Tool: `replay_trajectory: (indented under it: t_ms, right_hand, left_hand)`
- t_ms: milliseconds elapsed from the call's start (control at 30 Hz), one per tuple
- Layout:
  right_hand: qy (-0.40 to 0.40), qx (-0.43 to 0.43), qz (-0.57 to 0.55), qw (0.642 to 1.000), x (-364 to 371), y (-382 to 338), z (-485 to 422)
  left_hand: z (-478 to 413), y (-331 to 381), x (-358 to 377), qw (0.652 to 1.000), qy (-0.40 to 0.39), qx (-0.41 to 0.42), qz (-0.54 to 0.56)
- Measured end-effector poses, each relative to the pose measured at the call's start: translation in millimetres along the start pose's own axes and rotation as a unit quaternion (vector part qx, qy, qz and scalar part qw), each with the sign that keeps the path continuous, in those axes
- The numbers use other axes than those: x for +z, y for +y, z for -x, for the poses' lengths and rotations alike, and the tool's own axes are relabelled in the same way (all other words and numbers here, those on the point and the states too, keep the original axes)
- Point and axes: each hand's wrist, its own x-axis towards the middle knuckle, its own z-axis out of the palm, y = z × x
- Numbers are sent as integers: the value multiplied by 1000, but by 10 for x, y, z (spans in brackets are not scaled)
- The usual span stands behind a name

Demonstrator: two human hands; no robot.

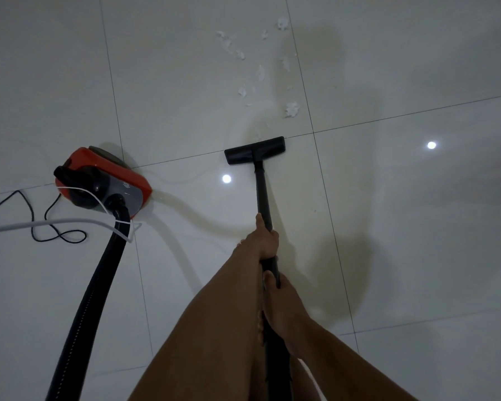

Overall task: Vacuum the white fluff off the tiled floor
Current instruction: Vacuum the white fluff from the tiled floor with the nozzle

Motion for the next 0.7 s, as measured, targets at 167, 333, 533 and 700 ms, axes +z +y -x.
replay_trajectory:
  t_ms: [167, 333, 533, 700]
  right_hand:
    - [-16, 13, -6, 1000, -128, -224, 10]
    - [-36, 5, -22, 999, -251, -606, 107]
    - [-117, -9, -110, 987, -628, -1209, 488]
    - [-99, -59, -111, 987, -630, -1366, 386]
  left_hand:
    - [229, 241, -190, 998, 10, 13, 55]
    - [199, 380, -352, 998, 10, 12, 56]
    - [116, 506, -499, 998, 25, 3, 53]
    - [152, 688, -670, 999, 41, 21, 22]
